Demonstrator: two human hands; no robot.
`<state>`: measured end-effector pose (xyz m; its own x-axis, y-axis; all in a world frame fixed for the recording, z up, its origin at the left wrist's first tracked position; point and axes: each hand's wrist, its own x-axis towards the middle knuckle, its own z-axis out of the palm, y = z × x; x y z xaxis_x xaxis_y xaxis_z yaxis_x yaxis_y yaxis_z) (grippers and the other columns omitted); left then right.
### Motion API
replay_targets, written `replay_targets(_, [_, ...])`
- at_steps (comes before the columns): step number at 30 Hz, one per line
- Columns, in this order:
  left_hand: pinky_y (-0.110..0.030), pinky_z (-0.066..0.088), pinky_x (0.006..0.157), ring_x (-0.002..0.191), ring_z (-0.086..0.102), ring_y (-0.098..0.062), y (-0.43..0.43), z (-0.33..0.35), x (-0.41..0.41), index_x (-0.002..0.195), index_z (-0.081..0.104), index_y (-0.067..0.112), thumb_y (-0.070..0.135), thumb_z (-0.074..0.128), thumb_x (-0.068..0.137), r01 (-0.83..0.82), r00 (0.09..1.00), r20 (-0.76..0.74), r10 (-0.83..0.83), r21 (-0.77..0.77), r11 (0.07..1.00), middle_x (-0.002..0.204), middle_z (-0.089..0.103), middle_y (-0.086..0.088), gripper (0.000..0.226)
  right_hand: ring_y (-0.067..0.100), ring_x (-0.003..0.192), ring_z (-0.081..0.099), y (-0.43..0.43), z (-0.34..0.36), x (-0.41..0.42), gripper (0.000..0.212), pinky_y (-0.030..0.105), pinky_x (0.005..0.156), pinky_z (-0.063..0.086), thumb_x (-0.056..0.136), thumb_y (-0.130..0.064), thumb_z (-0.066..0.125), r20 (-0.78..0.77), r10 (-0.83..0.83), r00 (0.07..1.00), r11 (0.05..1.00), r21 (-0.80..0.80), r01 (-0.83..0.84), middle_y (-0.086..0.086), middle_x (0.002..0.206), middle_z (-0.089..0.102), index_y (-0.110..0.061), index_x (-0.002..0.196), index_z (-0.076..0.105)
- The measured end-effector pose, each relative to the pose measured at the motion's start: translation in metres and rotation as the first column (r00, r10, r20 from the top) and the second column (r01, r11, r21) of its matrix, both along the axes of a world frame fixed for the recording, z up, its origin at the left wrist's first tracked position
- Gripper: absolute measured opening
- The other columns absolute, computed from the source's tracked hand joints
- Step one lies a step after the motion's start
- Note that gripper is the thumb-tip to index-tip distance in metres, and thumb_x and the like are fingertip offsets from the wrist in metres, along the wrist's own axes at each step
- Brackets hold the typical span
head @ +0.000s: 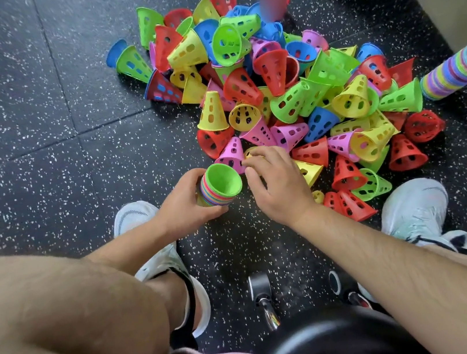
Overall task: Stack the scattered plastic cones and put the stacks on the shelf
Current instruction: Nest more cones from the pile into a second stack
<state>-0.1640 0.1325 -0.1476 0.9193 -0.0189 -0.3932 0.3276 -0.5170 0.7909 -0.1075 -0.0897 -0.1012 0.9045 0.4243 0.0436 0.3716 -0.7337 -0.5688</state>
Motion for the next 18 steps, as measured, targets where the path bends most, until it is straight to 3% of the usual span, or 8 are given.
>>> replay_targets(5, [-0.041, 0.054, 0.1, 0.111, 0.064, -0.003, 0.009, -0.005, -0.002, 0.125, 0.053, 0.034, 0.05, 0.088, 0.064, -0.09, 0.996, 0.025, 0.09, -0.015, 0.996, 0.119, 0.064, 0.016, 0.072, 0.021, 0.146, 0.021, 0.016, -0.007, 0.02, 0.04, 0.047, 0.121, 0.017, 0.1, -0.037, 0.034, -0.119, 0.029, 0.992, 0.976, -0.211, -0.054, -0.002, 0.154, 0.041, -0.023, 0.111, 0.07])
replay_targets(8, [-0.027, 0.052, 0.097, 0.11, 0.062, 0.003, 0.013, -0.006, -0.004, 0.125, 0.051, 0.04, 0.052, 0.086, 0.063, -0.109, 0.993, 0.055, 0.109, -0.012, 0.994, 0.117, 0.062, 0.024, 0.072, 0.024, 0.15, 0.012, 0.025, -0.012, 0.026, 0.045, 0.042, 0.122, -0.002, 0.096, -0.039, 0.033, -0.098, 0.129, 0.987, 0.917, -0.368, -0.156, 0.0, 0.16, 0.032, -0.022, 0.119, 0.068])
replay_targets(11, [-0.02, 0.049, 0.096, 0.113, 0.06, 0.004, 0.017, -0.008, -0.005, 0.13, 0.051, 0.035, 0.052, 0.086, 0.065, -0.091, 0.993, 0.079, 0.093, -0.021, 0.996, 0.122, 0.06, 0.024, 0.076, 0.028, 0.152, 0.007, 0.033, -0.018, 0.027, 0.051, 0.042, 0.12, -0.013, 0.095, -0.04, 0.036, -0.079, 0.197, 0.977, 0.836, -0.507, -0.21, 0.001, 0.163, 0.026, -0.017, 0.136, 0.056])
replay_targets(15, [-0.023, 0.049, 0.101, 0.115, 0.058, 0.005, 0.024, -0.01, -0.006, 0.134, 0.051, 0.03, 0.04, 0.092, 0.07, -0.085, 0.991, 0.107, 0.086, -0.02, 0.996, 0.126, 0.059, 0.018, 0.077, 0.025, 0.151, 0.014, 0.036, -0.021, 0.026, 0.064, 0.046, 0.124, -0.005, 0.096, -0.051, 0.041, -0.029, 0.149, 0.988, 0.847, -0.511, -0.143, 0.001, 0.16, 0.03, -0.012, 0.147, 0.042])
replay_targets(18, [-0.026, 0.049, 0.103, 0.118, 0.059, 0.001, 0.027, -0.012, -0.01, 0.134, 0.053, 0.025, 0.031, 0.094, 0.073, -0.087, 0.986, 0.135, 0.093, -0.049, 0.995, 0.129, 0.06, 0.015, 0.074, 0.023, 0.142, 0.033, 0.029, -0.017, 0.027, 0.071, 0.044, 0.122, 0.017, 0.089, -0.062, 0.053, 0.056, 0.071, 0.996, 0.935, -0.352, -0.047, 0.003, 0.147, 0.046, -0.011, 0.138, 0.051])
